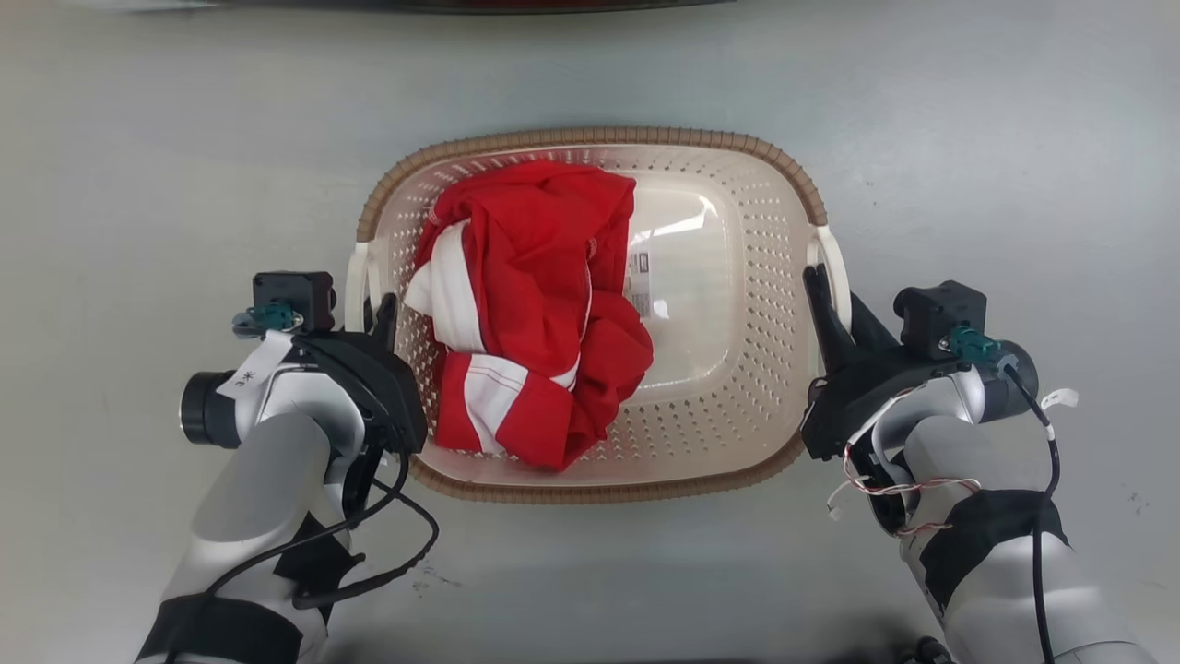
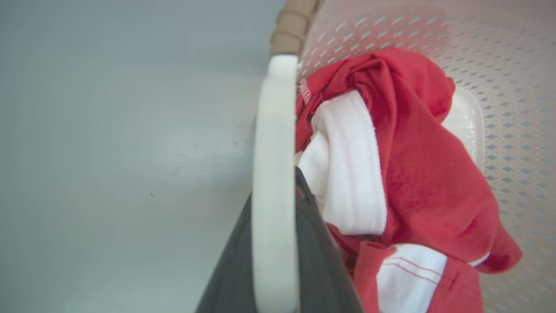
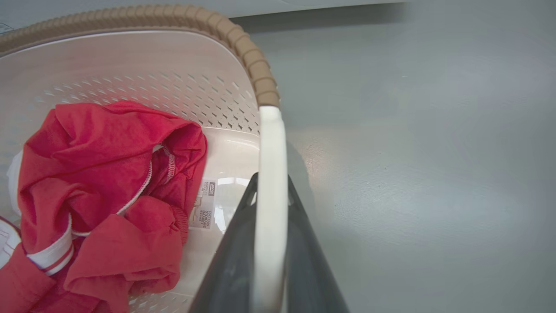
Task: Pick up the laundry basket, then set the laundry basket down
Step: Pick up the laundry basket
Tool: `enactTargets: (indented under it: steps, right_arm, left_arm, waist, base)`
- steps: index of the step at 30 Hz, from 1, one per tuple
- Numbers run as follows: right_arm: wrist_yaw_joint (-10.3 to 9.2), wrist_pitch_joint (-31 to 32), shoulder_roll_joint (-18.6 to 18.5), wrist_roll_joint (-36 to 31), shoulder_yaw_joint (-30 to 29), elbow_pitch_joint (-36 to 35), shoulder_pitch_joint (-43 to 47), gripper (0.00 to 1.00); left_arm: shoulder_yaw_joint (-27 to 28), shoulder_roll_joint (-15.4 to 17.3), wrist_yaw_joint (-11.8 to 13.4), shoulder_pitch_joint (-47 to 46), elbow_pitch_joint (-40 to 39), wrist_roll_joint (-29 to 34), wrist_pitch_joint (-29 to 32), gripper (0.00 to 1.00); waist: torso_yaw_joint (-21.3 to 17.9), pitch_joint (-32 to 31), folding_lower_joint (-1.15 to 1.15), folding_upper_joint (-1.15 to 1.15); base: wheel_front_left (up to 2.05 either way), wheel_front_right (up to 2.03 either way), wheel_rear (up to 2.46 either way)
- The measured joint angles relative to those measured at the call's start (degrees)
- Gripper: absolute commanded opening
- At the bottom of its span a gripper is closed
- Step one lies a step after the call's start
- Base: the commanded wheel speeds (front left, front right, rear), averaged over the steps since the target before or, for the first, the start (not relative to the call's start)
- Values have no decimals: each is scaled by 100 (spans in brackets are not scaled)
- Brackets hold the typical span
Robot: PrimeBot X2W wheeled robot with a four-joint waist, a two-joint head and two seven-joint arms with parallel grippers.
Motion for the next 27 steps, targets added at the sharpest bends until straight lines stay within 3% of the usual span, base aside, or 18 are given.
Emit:
enactTargets:
  steps: [12, 27]
  right_arm:
    - [36, 0, 11, 90, -43, 563, -133, 0]
    - [131, 93, 36, 144, 138, 1316, -148, 0]
  left_arm:
    - [-49, -138, -181, -138, 482, -100, 19, 0]
    - [-71, -276, -294, -192, 1080, -386, 500, 0]
  waist:
    - [11, -500, 0, 0]
    - [43, -1473, 0, 0]
  base:
    - [0, 0, 0]
    - [0, 0, 0]
